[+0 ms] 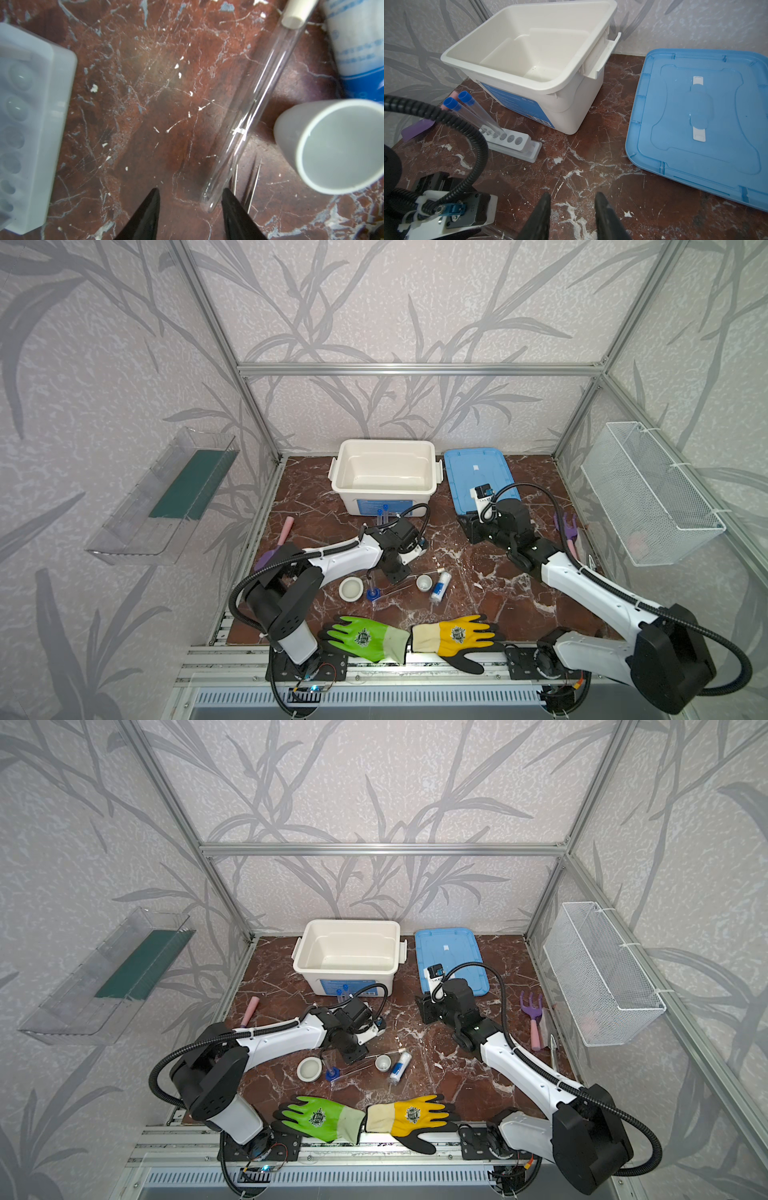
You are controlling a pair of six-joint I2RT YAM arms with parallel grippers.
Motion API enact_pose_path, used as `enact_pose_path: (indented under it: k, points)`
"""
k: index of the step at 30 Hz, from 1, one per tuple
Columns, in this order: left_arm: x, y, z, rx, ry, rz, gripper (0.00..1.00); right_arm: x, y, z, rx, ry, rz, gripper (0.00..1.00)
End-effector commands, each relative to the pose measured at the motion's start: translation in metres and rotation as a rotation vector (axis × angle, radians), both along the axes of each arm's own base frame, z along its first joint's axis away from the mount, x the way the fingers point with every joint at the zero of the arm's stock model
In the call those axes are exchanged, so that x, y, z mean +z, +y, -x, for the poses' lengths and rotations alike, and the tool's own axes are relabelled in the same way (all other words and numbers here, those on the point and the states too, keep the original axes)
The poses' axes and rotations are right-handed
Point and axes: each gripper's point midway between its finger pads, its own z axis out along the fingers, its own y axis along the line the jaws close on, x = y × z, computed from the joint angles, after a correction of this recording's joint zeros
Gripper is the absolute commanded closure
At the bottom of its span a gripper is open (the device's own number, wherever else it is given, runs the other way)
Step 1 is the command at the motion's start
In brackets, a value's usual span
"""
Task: Organize the chemistry lab equipment
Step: 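Reach the left gripper toward the white-stoppered glass tube while the right arm moves inward, then lower the left gripper over the glass tube and close on it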
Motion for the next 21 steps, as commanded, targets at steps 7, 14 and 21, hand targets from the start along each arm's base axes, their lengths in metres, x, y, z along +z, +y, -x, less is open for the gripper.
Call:
enact_pose_path:
  k: [7, 14, 21]
  points:
    - [0.0005, -0.0095, -0.0012, -0.039, 0.018, 0.003, 0.51, 0.0045, -0.0011, -0.0035, -0.006, -0.015, -0.029, 0.63]
    - [-0.0013, -0.0113, 0.0008, -0.043, 0.029, 0.006, 0.51, 0.0029, -0.0029, -0.0046, -0.01, -0.014, -0.034, 0.63]
    - [-0.004, -0.0156, 0.0005, -0.045, 0.036, 0.009, 0.53, -0.0018, -0.0051, -0.0047, -0.018, -0.008, -0.036, 0.63]
